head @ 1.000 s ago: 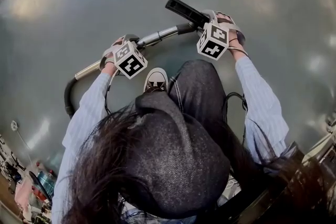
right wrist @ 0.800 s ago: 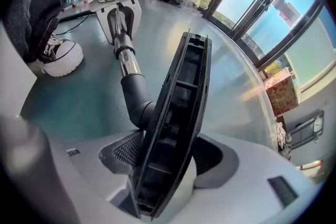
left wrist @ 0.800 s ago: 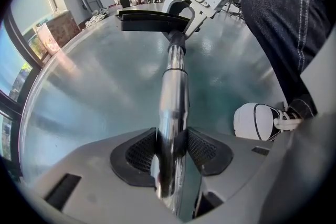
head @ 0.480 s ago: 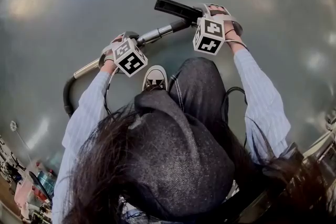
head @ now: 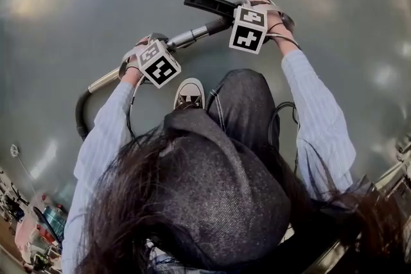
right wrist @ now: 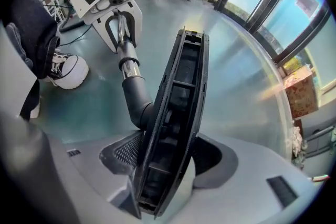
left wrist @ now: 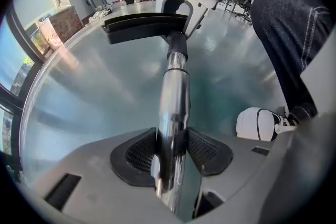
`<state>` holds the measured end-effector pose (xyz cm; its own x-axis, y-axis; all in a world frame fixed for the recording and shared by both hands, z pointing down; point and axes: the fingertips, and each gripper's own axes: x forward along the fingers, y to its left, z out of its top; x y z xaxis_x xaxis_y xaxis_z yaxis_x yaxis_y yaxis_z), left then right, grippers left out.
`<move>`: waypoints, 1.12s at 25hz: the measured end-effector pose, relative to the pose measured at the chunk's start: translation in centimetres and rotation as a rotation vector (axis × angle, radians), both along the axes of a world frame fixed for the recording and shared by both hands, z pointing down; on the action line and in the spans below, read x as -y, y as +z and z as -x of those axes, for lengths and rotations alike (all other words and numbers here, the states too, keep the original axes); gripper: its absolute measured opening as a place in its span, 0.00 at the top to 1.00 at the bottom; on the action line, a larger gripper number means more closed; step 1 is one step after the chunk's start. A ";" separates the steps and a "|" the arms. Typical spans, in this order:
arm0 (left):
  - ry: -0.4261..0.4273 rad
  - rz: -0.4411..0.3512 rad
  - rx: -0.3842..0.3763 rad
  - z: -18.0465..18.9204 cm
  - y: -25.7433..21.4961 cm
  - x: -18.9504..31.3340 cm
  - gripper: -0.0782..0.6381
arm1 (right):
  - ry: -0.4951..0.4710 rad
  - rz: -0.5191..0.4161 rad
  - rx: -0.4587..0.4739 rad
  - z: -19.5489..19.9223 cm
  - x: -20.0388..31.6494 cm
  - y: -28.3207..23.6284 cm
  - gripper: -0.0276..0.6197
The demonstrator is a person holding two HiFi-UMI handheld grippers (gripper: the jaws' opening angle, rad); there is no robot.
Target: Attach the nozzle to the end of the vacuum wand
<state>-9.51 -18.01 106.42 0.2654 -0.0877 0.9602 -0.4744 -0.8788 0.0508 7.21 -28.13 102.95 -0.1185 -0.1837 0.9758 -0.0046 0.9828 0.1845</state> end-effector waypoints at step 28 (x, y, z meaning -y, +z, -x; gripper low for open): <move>-0.046 -0.134 0.053 1.3 -1.4 -0.1 0.64 | 0.346 0.054 0.156 -6.7 -1.2 -3.7 0.52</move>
<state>-10.82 -17.91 105.04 0.2076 -0.2264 0.9516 -0.5129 -0.8536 -0.0912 13.92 -26.92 99.28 -0.2060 -0.1877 0.9604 -0.3618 0.9265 0.1035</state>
